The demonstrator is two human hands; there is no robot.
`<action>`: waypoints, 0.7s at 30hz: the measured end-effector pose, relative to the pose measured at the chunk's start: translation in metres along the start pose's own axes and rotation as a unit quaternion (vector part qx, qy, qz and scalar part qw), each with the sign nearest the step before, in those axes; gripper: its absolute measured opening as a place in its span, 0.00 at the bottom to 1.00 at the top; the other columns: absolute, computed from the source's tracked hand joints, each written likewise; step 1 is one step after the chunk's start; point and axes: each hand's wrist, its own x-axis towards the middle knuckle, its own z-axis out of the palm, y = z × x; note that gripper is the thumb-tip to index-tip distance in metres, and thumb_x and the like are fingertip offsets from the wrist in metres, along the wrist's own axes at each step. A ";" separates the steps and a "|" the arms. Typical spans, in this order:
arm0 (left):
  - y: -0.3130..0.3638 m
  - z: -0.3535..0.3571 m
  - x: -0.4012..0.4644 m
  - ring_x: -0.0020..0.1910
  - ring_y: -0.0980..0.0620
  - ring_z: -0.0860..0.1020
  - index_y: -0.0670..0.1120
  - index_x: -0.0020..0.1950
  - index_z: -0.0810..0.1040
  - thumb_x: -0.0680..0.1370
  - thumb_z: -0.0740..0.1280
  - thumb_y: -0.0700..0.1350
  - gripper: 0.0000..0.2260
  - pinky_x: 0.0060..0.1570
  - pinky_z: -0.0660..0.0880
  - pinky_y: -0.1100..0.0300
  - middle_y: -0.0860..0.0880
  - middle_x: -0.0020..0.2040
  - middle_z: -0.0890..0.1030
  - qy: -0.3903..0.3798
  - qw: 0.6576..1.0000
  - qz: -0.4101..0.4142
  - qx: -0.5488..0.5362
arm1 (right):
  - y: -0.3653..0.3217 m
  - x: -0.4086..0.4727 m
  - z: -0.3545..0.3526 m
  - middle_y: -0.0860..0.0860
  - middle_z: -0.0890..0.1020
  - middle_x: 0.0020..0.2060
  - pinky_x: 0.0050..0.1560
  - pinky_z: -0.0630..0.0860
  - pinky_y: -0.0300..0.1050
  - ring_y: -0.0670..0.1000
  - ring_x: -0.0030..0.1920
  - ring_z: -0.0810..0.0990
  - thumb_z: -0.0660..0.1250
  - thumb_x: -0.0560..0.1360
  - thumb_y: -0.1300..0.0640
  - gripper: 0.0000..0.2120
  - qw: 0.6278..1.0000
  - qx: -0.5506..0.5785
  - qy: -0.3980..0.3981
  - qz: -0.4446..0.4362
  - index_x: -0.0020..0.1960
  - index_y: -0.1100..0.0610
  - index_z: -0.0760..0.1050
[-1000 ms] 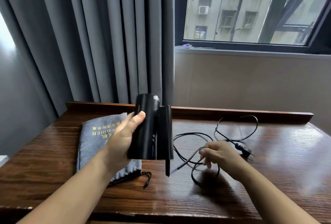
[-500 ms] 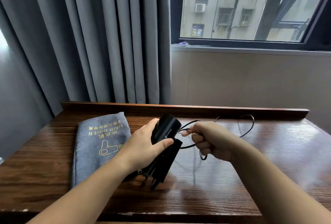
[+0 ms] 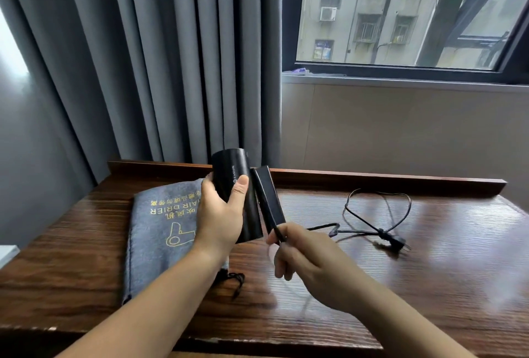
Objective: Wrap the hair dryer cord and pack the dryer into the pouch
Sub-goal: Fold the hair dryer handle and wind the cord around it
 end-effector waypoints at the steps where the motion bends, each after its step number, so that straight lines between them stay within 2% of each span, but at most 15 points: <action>1: -0.002 -0.001 0.003 0.53 0.52 0.81 0.55 0.59 0.73 0.74 0.68 0.62 0.18 0.55 0.78 0.52 0.53 0.53 0.82 0.012 0.999 -0.028 -0.041 | 0.002 -0.001 0.002 0.48 0.84 0.37 0.46 0.77 0.47 0.46 0.40 0.81 0.56 0.81 0.59 0.09 1.000 -0.013 -0.004 -0.011 0.52 0.49 0.73; 2: -0.001 -0.002 0.005 0.54 0.50 0.81 0.55 0.57 0.74 0.72 0.69 0.64 0.20 0.56 0.78 0.46 0.51 0.54 0.83 0.024 0.994 -0.066 -0.084 | 0.004 -0.002 0.005 0.47 0.84 0.39 0.48 0.77 0.46 0.46 0.42 0.81 0.57 0.81 0.59 0.08 1.000 -0.023 -0.003 -0.020 0.51 0.49 0.74; 4: -0.002 -0.003 0.009 0.54 0.46 0.83 0.53 0.56 0.75 0.70 0.69 0.65 0.21 0.57 0.79 0.42 0.47 0.55 0.84 0.032 0.976 -0.138 -0.168 | 0.012 -0.003 0.011 0.44 0.83 0.40 0.48 0.77 0.47 0.46 0.43 0.81 0.58 0.81 0.57 0.08 0.999 -0.034 0.005 -0.028 0.52 0.48 0.74; 7: 0.003 -0.005 0.008 0.52 0.43 0.84 0.46 0.59 0.78 0.77 0.67 0.59 0.19 0.54 0.80 0.44 0.42 0.54 0.85 -0.002 0.951 -0.195 -0.239 | 0.030 -0.001 0.012 0.44 0.83 0.41 0.47 0.77 0.47 0.47 0.41 0.80 0.58 0.82 0.55 0.09 0.999 -0.044 0.013 -0.018 0.54 0.44 0.75; 10: 0.007 -0.011 0.005 0.50 0.43 0.85 0.41 0.59 0.81 0.80 0.63 0.56 0.20 0.48 0.82 0.50 0.40 0.54 0.85 -0.106 0.919 -0.263 -0.274 | 0.044 0.002 0.006 0.43 0.82 0.41 0.46 0.76 0.43 0.46 0.40 0.79 0.58 0.82 0.55 0.10 0.998 -0.061 0.002 -0.008 0.56 0.43 0.75; 12: 0.010 -0.016 0.003 0.51 0.43 0.84 0.42 0.57 0.83 0.80 0.63 0.56 0.20 0.53 0.80 0.48 0.40 0.55 0.85 -0.195 0.899 -0.292 -0.262 | 0.052 0.005 0.001 0.38 0.80 0.39 0.44 0.75 0.38 0.41 0.40 0.78 0.59 0.81 0.53 0.08 0.993 -0.112 -0.014 -0.024 0.54 0.41 0.72; 14: 0.010 -0.020 0.001 0.50 0.42 0.83 0.42 0.56 0.83 0.76 0.65 0.55 0.20 0.58 0.77 0.45 0.40 0.54 0.84 -0.255 0.893 -0.291 -0.228 | 0.058 0.010 -0.004 0.32 0.77 0.35 0.41 0.70 0.32 0.35 0.39 0.75 0.60 0.80 0.50 0.04 0.984 -0.172 -0.026 -0.032 0.51 0.41 0.71; 15: 0.009 -0.023 0.000 0.49 0.43 0.82 0.41 0.58 0.82 0.74 0.66 0.56 0.21 0.57 0.77 0.46 0.40 0.52 0.84 -0.277 0.896 -0.281 -0.205 | 0.061 0.013 -0.008 0.33 0.76 0.34 0.40 0.70 0.34 0.35 0.38 0.74 0.61 0.80 0.47 0.03 0.980 -0.194 -0.026 -0.023 0.50 0.43 0.72; 18: 0.010 -0.032 0.000 0.43 0.46 0.81 0.42 0.57 0.80 0.74 0.68 0.56 0.20 0.44 0.78 0.53 0.42 0.46 0.84 -0.344 0.909 -0.208 -0.106 | 0.069 0.019 -0.023 0.44 0.76 0.31 0.37 0.71 0.46 0.45 0.35 0.74 0.57 0.74 0.31 0.23 0.965 -0.259 0.004 0.032 0.40 0.50 0.74; 21: 0.013 -0.040 0.001 0.44 0.49 0.83 0.47 0.58 0.79 0.77 0.69 0.54 0.15 0.42 0.79 0.56 0.46 0.48 0.84 -0.401 0.907 -0.132 0.004 | 0.079 0.024 -0.038 0.48 0.74 0.28 0.31 0.65 0.44 0.49 0.33 0.71 0.48 0.63 0.20 0.36 0.939 -0.333 0.044 0.068 0.34 0.53 0.69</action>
